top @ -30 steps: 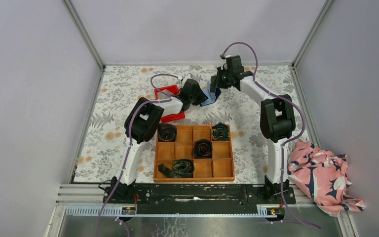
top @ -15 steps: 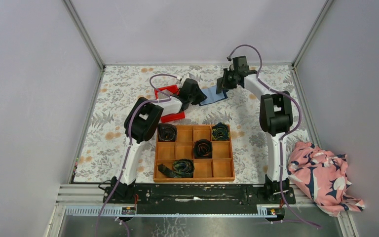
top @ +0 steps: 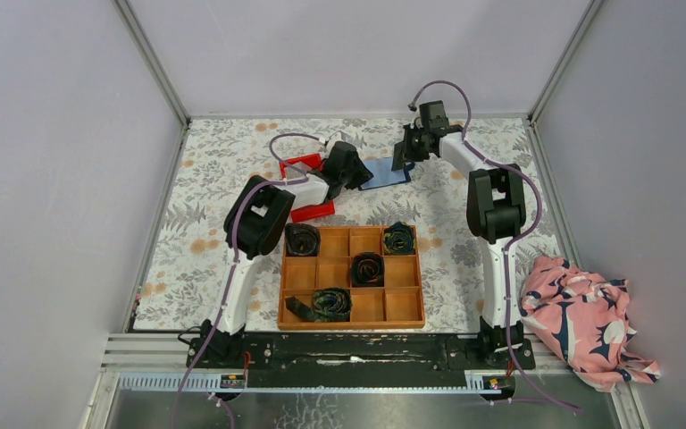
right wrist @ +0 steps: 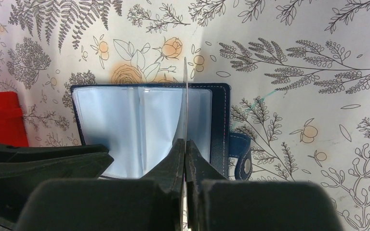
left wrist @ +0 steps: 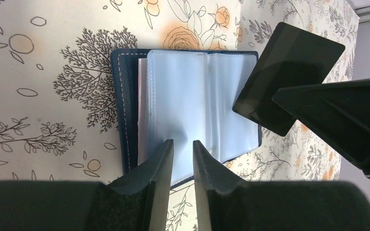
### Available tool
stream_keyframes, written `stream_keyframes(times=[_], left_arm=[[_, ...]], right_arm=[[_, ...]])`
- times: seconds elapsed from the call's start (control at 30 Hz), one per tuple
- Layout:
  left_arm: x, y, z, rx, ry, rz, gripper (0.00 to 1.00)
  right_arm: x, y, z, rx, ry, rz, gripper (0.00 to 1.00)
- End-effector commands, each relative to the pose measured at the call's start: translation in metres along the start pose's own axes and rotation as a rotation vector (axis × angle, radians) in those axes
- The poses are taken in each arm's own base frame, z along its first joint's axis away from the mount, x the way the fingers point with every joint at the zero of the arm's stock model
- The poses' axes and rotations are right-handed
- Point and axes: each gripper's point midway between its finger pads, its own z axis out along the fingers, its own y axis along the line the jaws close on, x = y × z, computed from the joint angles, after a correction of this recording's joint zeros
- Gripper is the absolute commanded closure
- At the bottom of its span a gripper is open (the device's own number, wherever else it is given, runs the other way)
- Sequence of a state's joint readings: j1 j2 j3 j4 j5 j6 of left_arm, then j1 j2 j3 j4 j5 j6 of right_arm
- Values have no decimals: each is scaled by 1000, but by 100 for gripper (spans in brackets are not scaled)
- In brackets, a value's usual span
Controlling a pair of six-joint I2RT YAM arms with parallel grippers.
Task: Put the credit cards into the card holder
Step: Insert the credit card into the card holder.
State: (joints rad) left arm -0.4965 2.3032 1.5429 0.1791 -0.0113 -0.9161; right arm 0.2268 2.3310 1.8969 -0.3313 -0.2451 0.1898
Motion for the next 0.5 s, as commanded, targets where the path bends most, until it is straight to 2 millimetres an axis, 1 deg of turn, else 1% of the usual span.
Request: stream_keyframes(times=[0.0,0.1,0.2,0.3,0.47], left_arm=[[-11,25,-2,-95,-31,56,71],[-18,26,-4,-113,-52,82,70],[-21,30,-4,-132,-57,99,70],[-23,31,-5,-139,-65,109,70],[-26,32,-5,-149,-72,127,70]], right_arm=[[19,-11,9,36,59,-13,100],[22,-10,7,34,67,-5,100],[21,-7,3,26,58,-4,100],[12,-1,-5,8,27,-9,100],[-12,24,-18,-92,-33,-7,100]])
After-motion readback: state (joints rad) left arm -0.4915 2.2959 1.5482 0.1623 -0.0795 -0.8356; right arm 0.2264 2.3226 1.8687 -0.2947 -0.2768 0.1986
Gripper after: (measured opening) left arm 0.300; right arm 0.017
